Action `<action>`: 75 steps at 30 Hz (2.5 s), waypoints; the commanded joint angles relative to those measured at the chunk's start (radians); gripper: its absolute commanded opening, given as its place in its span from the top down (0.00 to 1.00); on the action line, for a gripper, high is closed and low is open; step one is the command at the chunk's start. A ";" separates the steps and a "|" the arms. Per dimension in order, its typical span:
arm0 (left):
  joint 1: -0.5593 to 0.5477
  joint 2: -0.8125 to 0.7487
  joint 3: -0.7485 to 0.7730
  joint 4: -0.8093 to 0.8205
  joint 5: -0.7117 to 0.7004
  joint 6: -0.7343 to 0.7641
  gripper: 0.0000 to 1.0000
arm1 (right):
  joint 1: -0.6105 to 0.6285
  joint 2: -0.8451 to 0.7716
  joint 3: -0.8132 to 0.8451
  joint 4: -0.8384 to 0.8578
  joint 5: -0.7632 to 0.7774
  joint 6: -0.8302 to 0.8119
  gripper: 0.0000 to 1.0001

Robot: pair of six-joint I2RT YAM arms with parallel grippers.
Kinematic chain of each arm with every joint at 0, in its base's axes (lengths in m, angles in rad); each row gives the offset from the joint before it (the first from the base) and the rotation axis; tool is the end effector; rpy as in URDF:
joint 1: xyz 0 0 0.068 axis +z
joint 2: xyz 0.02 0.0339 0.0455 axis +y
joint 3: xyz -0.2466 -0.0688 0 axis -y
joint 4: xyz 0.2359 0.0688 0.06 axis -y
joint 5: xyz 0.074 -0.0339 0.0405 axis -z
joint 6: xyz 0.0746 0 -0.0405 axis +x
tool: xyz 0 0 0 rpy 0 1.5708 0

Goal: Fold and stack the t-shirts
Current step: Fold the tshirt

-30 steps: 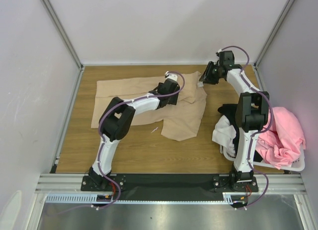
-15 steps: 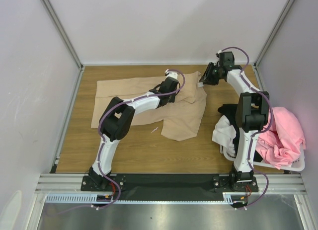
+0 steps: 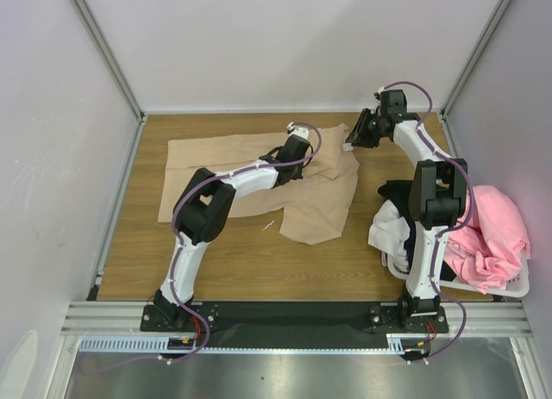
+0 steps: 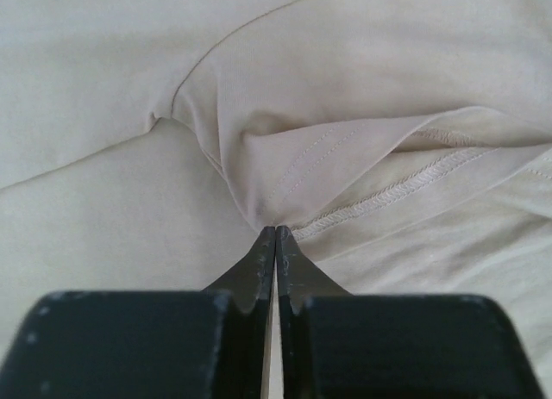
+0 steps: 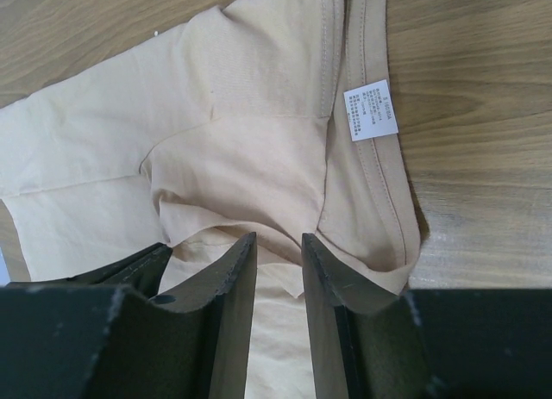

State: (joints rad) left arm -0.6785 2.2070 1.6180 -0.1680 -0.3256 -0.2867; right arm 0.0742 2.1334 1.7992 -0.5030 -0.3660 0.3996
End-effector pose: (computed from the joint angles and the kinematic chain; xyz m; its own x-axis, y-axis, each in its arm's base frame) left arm 0.4051 -0.2960 0.1313 -0.6298 0.1636 -0.7593 0.2456 0.9694 0.0051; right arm 0.4869 0.0630 0.1947 -0.8023 0.3046 -0.5134 0.0043 0.8629 0.5054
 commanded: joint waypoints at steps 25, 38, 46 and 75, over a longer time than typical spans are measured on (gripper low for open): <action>0.026 -0.174 -0.178 0.070 0.008 0.011 1.00 | 0.055 -0.032 -0.011 0.001 -0.011 -0.027 0.70; 0.033 -0.208 -0.228 0.197 0.132 0.026 0.55 | 0.064 -0.029 -0.029 -0.012 0.007 -0.033 0.69; 0.030 -0.141 -0.126 0.168 0.100 0.031 0.46 | 0.050 -0.036 -0.032 -0.022 0.001 -0.031 0.70; 0.027 -0.055 -0.072 0.061 0.086 -0.039 0.48 | 0.025 -0.046 -0.049 -0.012 -0.010 -0.028 0.70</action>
State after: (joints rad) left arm -0.6495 2.1376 1.5131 -0.1211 -0.2329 -0.3073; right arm 0.1024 2.1334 1.7485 -0.5186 -0.3717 0.3836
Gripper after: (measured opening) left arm 0.536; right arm 0.304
